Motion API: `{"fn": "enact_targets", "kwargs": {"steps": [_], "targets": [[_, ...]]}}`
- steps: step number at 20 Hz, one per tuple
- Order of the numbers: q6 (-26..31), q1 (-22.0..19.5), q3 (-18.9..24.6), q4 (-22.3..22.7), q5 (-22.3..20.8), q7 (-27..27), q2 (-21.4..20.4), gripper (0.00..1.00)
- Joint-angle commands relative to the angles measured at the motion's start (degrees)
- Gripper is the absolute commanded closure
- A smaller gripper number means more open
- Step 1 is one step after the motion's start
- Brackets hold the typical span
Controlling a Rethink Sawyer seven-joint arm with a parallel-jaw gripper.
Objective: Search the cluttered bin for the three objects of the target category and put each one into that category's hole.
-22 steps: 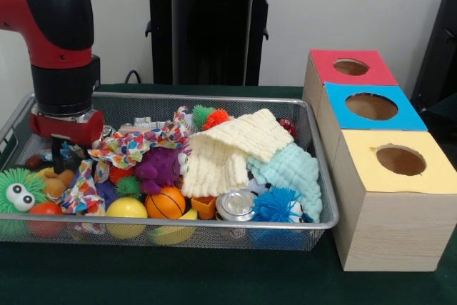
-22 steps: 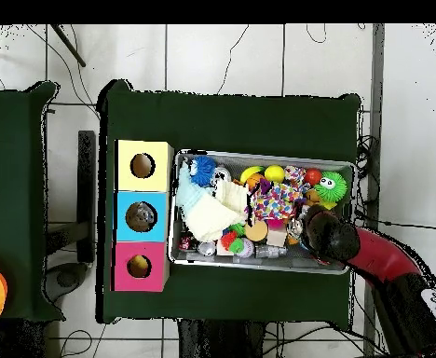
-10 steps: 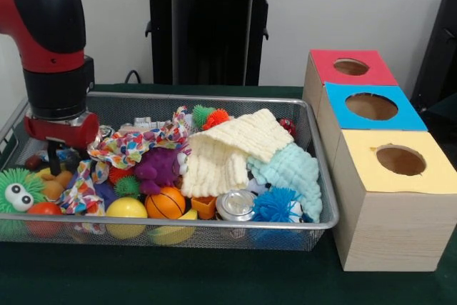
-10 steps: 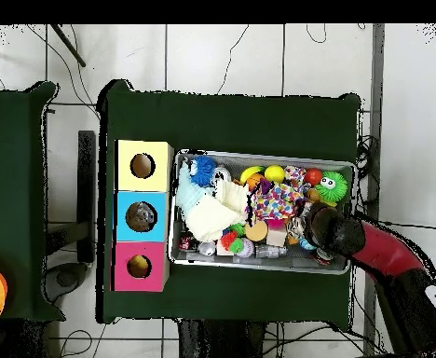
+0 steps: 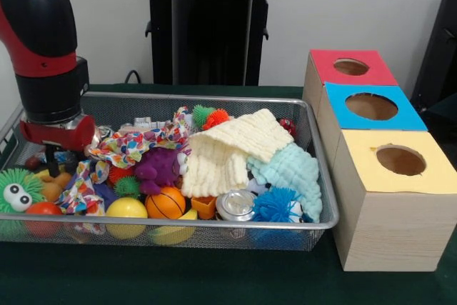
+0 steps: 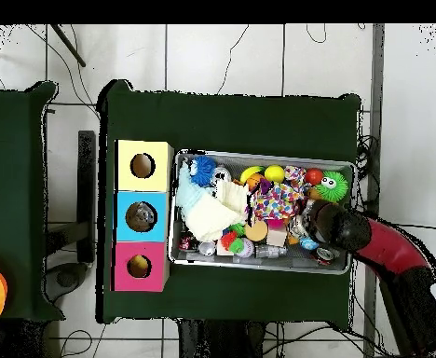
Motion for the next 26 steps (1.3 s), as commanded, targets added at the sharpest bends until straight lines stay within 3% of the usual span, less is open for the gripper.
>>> {"fn": "enact_targets", "kwargs": {"steps": [1,23,24,26], "targets": [[-3.1,-0.7,6.6,-6.4,-2.6,-3.0,8.8,0.0],[-10.6,-0.9,6.7,-6.6,-6.0,-1.9,12.2,0.0],[-11.2,-1.1,6.9,-6.4,-6.4,-2.1,12.2,1.0],[-10.0,-0.2,6.1,-6.1,-6.4,-1.7,10.8,1.0]]}}
